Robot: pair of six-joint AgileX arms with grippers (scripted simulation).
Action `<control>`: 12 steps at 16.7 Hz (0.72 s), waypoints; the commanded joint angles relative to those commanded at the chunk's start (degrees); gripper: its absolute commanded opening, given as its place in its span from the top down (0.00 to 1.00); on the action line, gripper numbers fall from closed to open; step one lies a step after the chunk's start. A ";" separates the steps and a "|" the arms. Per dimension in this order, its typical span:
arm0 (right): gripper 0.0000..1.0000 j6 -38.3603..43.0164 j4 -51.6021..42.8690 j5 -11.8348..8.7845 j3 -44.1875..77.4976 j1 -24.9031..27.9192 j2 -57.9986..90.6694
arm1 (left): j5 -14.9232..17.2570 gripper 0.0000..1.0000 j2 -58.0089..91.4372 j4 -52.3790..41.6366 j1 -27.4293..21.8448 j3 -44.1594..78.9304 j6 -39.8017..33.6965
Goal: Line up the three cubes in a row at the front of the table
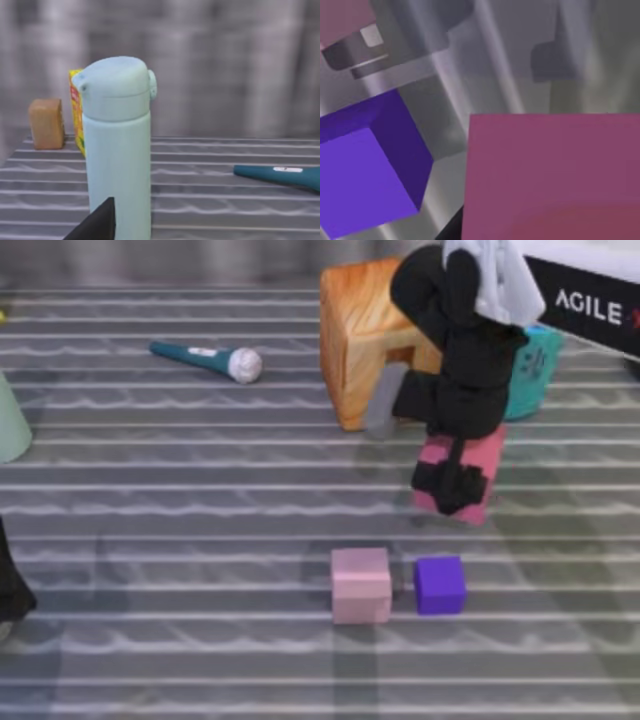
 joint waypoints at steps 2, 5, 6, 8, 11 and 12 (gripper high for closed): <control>1.00 1.22 -4.02 0.03 9.07 5.13 4.51 | 0.00 0.00 0.00 0.00 0.00 0.00 0.00; 1.00 3.27 -10.21 0.06 24.06 13.31 11.23 | 0.00 0.00 0.00 0.00 0.00 0.00 0.00; 1.00 3.96 -12.10 0.07 28.33 15.92 13.23 | 0.00 0.00 0.00 0.00 0.00 0.00 0.00; 1.00 5.25 -15.36 0.11 35.15 20.56 16.61 | 0.00 0.00 0.00 0.00 0.00 0.00 0.00; 1.00 6.58 -18.41 0.22 40.93 25.12 19.71 | 0.00 0.00 0.00 0.00 0.00 0.00 0.00; 1.00 6.76 -18.80 0.24 41.62 25.72 20.10 | 0.00 0.00 0.00 0.00 0.00 0.00 0.00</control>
